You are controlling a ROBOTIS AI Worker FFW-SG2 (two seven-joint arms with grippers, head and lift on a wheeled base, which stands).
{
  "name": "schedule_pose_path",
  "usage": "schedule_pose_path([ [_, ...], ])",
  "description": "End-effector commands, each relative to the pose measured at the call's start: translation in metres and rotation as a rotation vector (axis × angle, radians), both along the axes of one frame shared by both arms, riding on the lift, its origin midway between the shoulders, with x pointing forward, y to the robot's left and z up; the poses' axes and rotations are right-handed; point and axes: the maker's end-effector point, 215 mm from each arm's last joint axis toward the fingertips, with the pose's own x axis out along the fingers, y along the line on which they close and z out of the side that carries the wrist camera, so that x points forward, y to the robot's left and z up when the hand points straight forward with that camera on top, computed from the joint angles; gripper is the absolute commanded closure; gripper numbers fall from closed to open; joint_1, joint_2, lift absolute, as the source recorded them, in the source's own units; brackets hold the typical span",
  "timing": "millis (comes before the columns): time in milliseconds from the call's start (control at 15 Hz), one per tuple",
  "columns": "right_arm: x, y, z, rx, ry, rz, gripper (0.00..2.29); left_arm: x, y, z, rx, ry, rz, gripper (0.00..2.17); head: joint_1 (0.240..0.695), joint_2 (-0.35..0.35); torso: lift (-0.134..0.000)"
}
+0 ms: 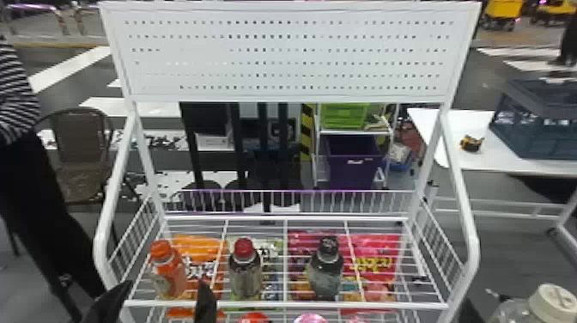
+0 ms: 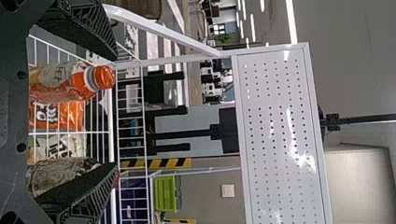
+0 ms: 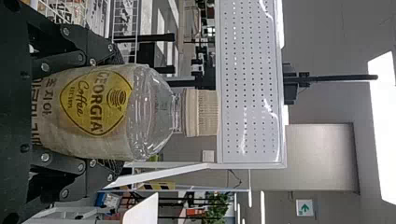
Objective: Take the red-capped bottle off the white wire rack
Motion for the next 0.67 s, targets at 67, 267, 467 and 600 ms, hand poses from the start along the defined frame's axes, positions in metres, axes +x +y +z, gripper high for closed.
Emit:
schedule_pose_path([
  [67, -0.0006, 0.0005, 0.0002, -0.001, 0.001, 0.002, 1.38, -0.0001, -0.0008, 0.0029, -0.003, -0.004, -0.001, 0.09, 0.499, 0.000, 0.000],
  [267, -0.0007, -0.0004, 0.0003, -0.001, -0.001, 0.000, 1.38, -0.0001, -0.0006, 0.0014, 0.000, -0.001, -0.001, 0.09, 0.499, 0.000, 0.000],
  [467, -0.0010, -0.0009, 0.0050, 0.000, -0.018, -0.002, 1.38, -0.0006, 0.0000, 0.0025, -0.001, -0.002, 0.002, 0.09, 0.499, 0.000, 0.000],
  [600, -0.0011, -0.0012, 0.0051, 0.001, -0.019, -0.003, 1.38, -0.0005, -0.0001, -0.0019, 0.002, 0.005, 0.003, 0.09, 0.499, 0.000, 0.000],
])
